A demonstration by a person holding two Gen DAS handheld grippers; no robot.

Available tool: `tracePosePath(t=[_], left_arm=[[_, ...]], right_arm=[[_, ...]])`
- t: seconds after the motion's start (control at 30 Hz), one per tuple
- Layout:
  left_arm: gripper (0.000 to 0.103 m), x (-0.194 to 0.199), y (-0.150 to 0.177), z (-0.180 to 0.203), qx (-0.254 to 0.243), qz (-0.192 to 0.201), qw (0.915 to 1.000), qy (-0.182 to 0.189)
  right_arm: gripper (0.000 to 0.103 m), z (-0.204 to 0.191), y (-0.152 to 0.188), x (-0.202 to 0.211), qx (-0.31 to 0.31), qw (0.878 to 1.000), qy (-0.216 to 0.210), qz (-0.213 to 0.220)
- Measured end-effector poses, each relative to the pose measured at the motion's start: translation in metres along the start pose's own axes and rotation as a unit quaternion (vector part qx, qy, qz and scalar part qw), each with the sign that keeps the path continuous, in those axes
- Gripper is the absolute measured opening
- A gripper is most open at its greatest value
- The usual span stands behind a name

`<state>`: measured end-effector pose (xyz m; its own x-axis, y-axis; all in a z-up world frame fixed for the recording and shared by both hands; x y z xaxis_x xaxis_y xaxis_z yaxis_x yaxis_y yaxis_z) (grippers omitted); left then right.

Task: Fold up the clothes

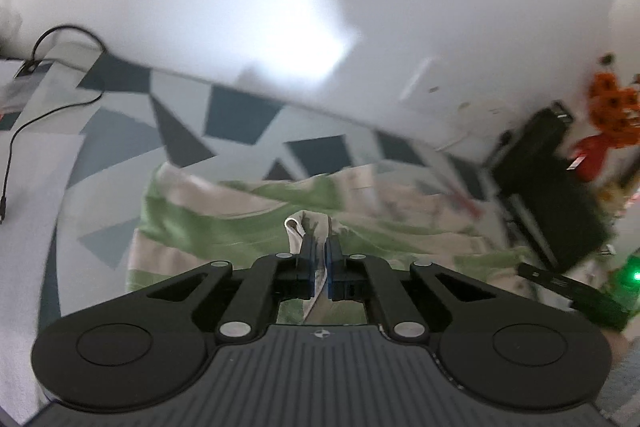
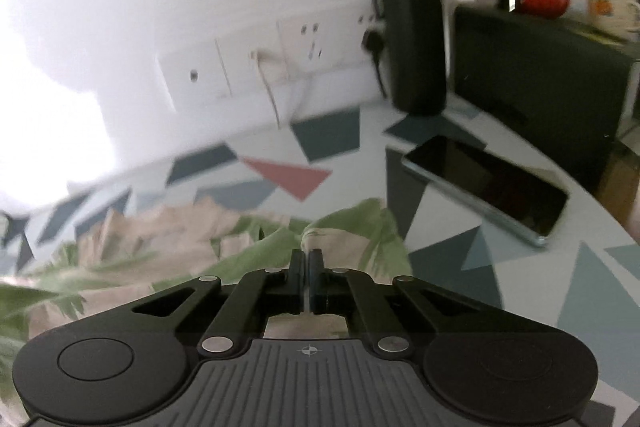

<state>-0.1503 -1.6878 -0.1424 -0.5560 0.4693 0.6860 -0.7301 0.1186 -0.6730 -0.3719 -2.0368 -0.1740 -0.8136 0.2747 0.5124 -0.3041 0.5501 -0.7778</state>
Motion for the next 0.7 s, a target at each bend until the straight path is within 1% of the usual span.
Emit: tracePosePath(t=[0.13, 0.27, 0.37, 0.47, 0.53, 0.63, 0.7], left_arm=[[0.005, 0.025, -0.002, 0.006, 0.005, 0.023, 0.9993, 0.029], [0.005, 0.036, -0.014, -0.006, 0.021, 0.041, 0.9988, 0.014], [0.005, 0.042, -0.023, -0.016, 0.034, 0.051, 0.9981, 0.001], [0.005, 0.044, -0.029, -0.029, 0.054, 0.045, 0.9975, -0.009], [0.005, 0.043, -0.031, -0.037, 0.064, 0.038, 0.9971, -0.016], [0.005, 0.038, -0.032, -0.047, 0.074, 0.029, 0.9964, -0.029], [0.005, 0.027, -0.034, -0.053, 0.078, 0.020, 0.9961, -0.036]], right_arm=[[0.001, -0.001, -0.006, 0.015, -0.009, 1.000, -0.008, 0.017], [0.001, -0.010, -0.019, 0.016, -0.009, 0.999, -0.032, 0.035], [0.001, -0.025, -0.028, 0.005, 0.003, 0.998, -0.052, 0.034], [0.002, -0.040, -0.031, -0.014, 0.013, 0.998, -0.065, 0.018], [0.002, -0.048, -0.029, -0.031, 0.023, 0.998, -0.067, 0.001], [0.002, -0.053, -0.019, -0.059, 0.030, 0.998, -0.055, -0.031], [0.002, -0.050, -0.013, -0.077, 0.028, 0.998, -0.042, -0.046]])
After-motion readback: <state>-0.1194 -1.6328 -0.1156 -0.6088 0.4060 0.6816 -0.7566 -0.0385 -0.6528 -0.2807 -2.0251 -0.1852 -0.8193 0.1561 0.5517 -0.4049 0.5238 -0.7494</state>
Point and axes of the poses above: each gripper's, at about its wrist camera, not at the fingertips, and x roughly against the way its jaws point, z to its right, y to its underside, the point moved 5 cm from there along -x, roughly the way its jaws point, and after that the axes turned 13 degrees about -y, right-handed, at the moved point
